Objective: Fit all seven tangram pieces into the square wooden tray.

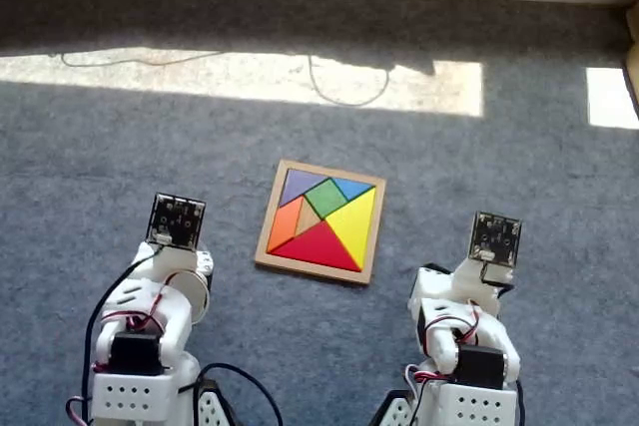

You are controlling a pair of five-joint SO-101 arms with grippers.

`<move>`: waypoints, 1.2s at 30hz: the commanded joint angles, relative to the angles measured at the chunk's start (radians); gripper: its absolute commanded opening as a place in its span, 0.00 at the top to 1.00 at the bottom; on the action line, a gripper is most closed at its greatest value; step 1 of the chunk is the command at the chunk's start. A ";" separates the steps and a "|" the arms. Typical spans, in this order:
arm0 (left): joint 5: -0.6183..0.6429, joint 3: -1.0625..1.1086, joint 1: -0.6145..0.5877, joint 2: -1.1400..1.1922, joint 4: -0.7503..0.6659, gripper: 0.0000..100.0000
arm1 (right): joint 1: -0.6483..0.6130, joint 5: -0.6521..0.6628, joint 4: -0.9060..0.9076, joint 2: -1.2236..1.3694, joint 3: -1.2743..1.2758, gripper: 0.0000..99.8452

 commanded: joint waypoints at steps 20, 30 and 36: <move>0.011 0.019 -0.039 -0.035 0.299 0.99 | -0.128 0.012 0.124 -0.016 0.111 0.98; 0.011 0.019 -0.041 -0.035 0.299 0.99 | -0.128 0.011 0.124 -0.016 0.111 0.98; 0.011 0.019 -0.041 -0.035 0.299 0.99 | -0.128 0.011 0.124 -0.016 0.111 0.98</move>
